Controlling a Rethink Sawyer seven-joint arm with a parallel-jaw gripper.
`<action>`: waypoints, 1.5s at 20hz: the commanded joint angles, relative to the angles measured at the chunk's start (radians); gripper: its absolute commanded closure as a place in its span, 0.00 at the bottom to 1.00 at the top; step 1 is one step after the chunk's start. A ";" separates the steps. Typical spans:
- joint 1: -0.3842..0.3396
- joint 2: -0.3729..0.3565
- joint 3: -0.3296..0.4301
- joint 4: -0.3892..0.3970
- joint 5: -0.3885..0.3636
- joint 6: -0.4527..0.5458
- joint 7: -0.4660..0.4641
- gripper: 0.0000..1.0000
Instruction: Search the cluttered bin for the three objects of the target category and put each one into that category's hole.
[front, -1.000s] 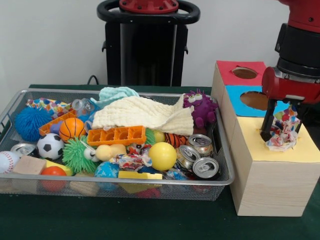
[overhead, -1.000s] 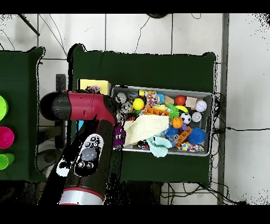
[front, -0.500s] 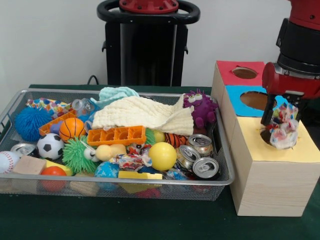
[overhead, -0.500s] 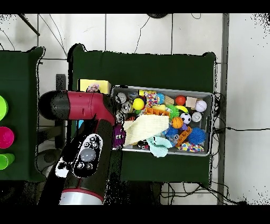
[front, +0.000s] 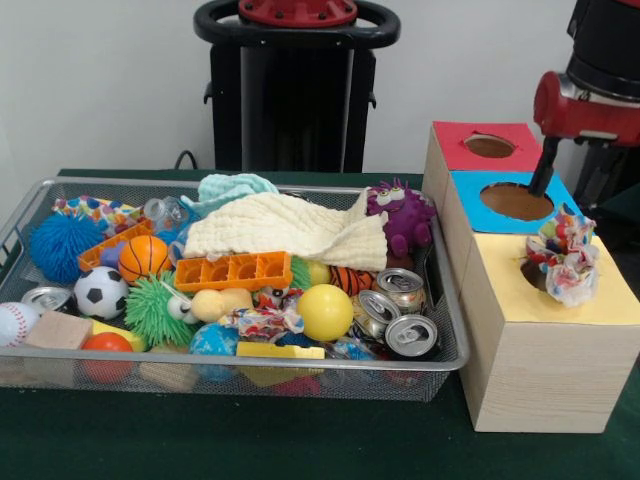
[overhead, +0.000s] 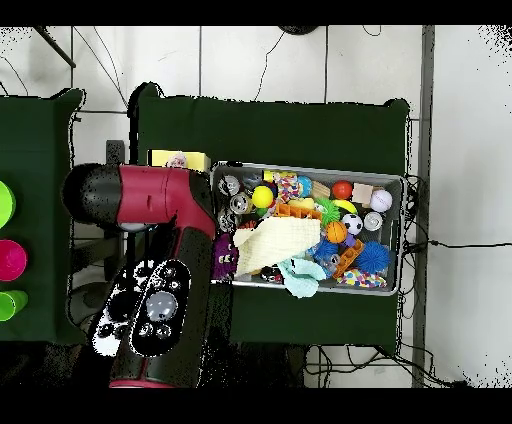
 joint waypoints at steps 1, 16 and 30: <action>-0.007 -0.025 0.025 -0.005 -0.010 0.076 0.213 0.00; -0.012 -0.032 0.044 0.016 -0.010 0.014 0.211 1.00; 0.012 0.000 0.017 0.010 -0.011 -0.014 0.266 1.00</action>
